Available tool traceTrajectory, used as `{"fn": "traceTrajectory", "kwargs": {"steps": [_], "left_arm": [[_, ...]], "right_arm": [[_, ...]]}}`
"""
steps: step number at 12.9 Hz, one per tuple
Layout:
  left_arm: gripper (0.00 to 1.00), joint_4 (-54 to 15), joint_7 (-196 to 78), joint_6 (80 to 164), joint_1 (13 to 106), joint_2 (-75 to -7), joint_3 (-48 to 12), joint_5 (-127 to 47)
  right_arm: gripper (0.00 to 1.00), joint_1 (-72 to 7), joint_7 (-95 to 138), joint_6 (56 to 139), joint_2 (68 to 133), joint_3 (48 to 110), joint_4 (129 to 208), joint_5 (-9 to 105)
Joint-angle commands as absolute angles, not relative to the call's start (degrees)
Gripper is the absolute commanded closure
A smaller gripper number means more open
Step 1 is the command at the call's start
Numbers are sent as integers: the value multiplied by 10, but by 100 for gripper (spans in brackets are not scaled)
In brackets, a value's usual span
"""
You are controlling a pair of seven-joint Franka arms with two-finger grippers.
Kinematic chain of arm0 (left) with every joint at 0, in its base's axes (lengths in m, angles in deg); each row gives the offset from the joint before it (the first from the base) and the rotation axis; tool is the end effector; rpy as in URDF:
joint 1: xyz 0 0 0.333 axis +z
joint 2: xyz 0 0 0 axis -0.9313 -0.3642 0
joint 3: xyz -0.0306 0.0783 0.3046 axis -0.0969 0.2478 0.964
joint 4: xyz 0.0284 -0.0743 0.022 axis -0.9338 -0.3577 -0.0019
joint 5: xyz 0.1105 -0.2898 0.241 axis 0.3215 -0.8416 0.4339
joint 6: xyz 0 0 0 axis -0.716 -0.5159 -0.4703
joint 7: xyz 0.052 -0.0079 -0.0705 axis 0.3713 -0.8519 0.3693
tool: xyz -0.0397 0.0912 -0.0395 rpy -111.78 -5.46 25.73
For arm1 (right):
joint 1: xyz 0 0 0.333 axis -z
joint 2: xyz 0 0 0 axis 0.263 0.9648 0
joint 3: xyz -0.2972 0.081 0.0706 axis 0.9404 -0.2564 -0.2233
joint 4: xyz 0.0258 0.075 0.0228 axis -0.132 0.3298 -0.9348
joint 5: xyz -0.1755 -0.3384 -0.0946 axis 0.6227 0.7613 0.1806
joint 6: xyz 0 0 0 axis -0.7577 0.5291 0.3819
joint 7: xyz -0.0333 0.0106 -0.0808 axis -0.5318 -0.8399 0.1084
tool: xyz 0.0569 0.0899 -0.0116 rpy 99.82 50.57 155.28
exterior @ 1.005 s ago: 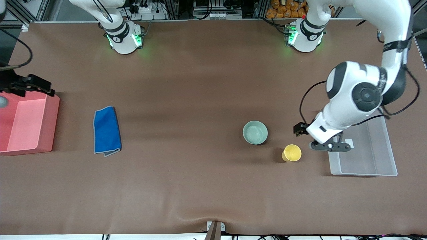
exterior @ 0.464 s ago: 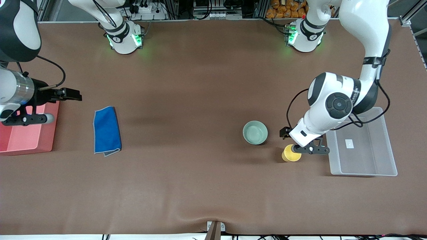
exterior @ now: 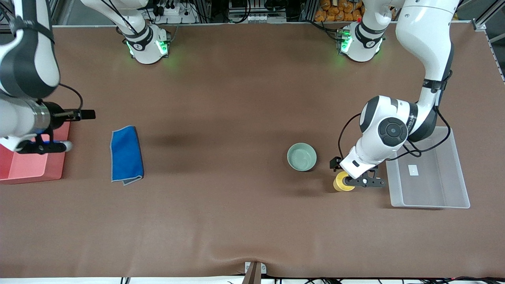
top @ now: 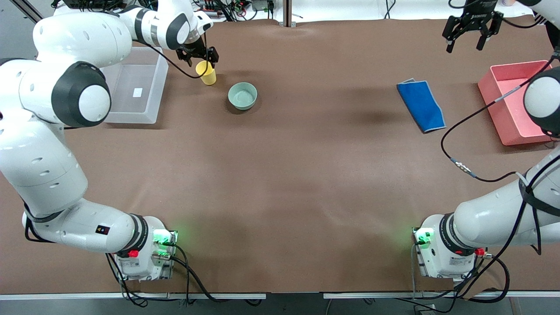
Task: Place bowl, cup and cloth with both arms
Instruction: 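Lower the left gripper onto the yellow cup rim and close it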
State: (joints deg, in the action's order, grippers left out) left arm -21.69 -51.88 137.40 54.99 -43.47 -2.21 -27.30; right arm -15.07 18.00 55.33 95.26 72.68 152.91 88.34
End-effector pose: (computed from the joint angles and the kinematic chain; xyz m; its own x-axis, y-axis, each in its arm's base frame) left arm 0.6389 -0.1823 0.2914 0.9942 -0.0875 0.0628 -0.0865 -0.9961 -0.0186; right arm 0.5968 -0.0009 0.4757 0.8803 0.0240 -0.4738 0.0461 -0.9983 0.0351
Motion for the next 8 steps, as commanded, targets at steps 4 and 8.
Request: {"fn": "traceTrajectory", "kwargs": {"steps": [4, 8], "left_arm": [[0, -209, -506, 1454, 590, -474, -22, -255], [14, -203, -505, 1478, 592, -503, -23, -258]], "right_arm": [[0, -157, 177, 561, 981, 723, 1514, 887], [0, -151, 183, 566, 978, 726, 1496, 888]]}}
